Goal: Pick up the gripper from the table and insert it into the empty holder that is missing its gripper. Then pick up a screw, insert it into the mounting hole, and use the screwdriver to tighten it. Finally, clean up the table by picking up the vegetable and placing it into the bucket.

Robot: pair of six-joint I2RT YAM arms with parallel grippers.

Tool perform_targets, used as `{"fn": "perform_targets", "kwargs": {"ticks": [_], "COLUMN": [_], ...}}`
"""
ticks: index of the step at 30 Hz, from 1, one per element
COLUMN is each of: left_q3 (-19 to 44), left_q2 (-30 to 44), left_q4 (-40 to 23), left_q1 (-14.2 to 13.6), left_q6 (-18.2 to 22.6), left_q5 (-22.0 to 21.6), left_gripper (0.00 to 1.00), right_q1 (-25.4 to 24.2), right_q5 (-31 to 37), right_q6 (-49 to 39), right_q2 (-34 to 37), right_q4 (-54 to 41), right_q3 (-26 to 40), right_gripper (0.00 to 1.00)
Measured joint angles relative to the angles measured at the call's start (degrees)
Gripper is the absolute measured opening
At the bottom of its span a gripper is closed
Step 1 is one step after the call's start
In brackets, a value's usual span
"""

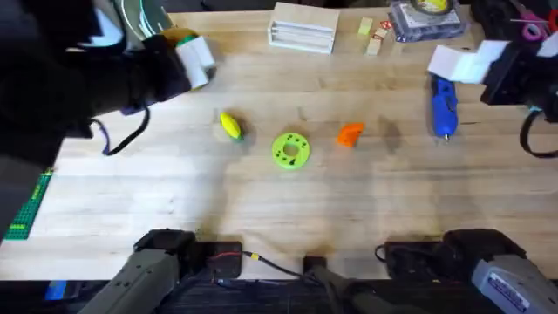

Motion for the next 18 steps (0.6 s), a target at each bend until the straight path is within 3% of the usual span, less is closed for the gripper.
{"fn": "perform_targets", "kwargs": {"ticks": [8,18], "left_q3": [0.02,0.02], "left_q2": [11.26,23.55], "left_q4": [-0.13,1.16], "left_q1": [-1.46,-2.14], "left_q6": [-4.83,-5.34], "left_q5": [5.53,13.54], "left_gripper": [0.993,0.993], "right_q1": [0.00,0.00], "right_q5": [-1.22,-1.25], "right_q6": [-0.01,0.00], "right_q2": [3.03,3.05], "right_q4": [-0.44,-0.46], "right_q3": [0.08,0.08], "right_gripper": [0.987,0.989]}}
